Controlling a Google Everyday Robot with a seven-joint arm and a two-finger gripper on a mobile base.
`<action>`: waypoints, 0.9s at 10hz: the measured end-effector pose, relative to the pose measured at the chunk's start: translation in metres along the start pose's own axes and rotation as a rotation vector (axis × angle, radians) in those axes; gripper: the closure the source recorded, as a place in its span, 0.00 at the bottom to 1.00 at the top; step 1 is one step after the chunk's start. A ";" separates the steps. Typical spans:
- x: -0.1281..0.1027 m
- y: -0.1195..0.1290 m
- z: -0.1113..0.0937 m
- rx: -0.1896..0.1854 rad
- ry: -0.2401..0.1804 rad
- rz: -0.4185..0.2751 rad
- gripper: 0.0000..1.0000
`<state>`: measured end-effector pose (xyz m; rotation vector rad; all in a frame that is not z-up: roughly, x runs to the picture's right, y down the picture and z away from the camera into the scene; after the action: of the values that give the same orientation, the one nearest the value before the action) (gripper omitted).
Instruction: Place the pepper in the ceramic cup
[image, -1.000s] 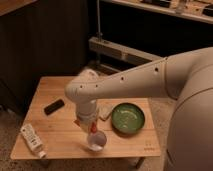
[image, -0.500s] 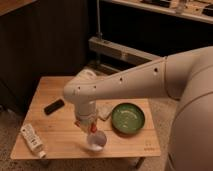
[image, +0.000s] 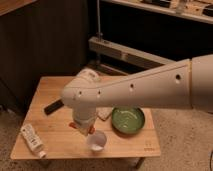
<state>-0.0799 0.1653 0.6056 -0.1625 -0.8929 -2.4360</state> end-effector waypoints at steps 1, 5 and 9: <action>-0.006 0.002 -0.001 0.011 0.008 0.014 1.00; -0.045 0.030 -0.007 0.065 0.066 0.123 1.00; -0.073 0.031 -0.016 0.103 0.015 0.141 1.00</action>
<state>-0.0001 0.1679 0.5897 -0.1632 -0.9650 -2.2533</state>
